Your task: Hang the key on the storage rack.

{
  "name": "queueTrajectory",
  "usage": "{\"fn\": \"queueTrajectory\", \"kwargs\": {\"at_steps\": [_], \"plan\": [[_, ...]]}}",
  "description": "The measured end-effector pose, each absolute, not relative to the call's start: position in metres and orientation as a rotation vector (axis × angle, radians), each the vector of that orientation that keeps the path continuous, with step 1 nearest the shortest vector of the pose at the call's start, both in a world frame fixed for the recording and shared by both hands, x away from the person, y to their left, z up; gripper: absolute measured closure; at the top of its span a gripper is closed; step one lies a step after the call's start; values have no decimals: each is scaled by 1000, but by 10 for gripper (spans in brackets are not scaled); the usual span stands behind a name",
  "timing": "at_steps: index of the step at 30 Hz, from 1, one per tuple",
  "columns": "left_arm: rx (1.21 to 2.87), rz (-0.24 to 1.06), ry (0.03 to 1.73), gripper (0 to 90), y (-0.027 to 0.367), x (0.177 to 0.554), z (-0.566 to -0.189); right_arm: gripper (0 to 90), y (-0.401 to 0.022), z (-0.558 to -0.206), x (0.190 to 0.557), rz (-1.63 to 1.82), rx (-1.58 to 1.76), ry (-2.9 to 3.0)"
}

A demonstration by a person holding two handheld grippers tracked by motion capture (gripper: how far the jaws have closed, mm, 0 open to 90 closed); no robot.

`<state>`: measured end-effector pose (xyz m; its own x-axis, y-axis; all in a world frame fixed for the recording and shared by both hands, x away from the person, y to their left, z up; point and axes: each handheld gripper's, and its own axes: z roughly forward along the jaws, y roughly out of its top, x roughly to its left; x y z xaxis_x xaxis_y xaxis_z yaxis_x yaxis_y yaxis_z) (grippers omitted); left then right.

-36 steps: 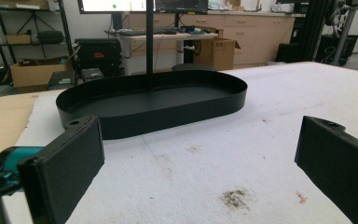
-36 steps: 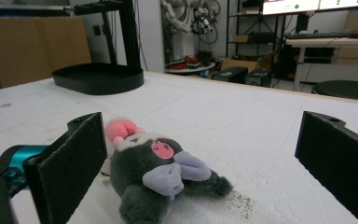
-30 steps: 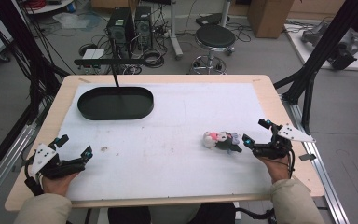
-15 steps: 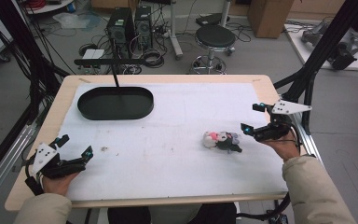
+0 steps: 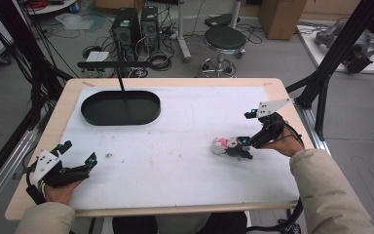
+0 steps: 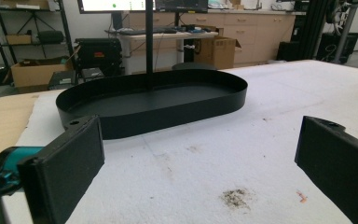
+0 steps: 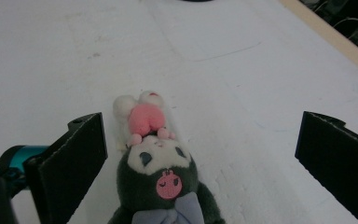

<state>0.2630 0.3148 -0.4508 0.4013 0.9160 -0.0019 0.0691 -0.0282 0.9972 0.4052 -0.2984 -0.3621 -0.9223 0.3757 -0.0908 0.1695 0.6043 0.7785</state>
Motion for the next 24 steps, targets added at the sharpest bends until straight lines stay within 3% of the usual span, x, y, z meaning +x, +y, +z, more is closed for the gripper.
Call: {"fn": "queueTrajectory", "kwargs": {"at_steps": [24], "plan": [[1436,868,945,17,315,263,-451,22,-270,-405,423,861,427,2949]]}}
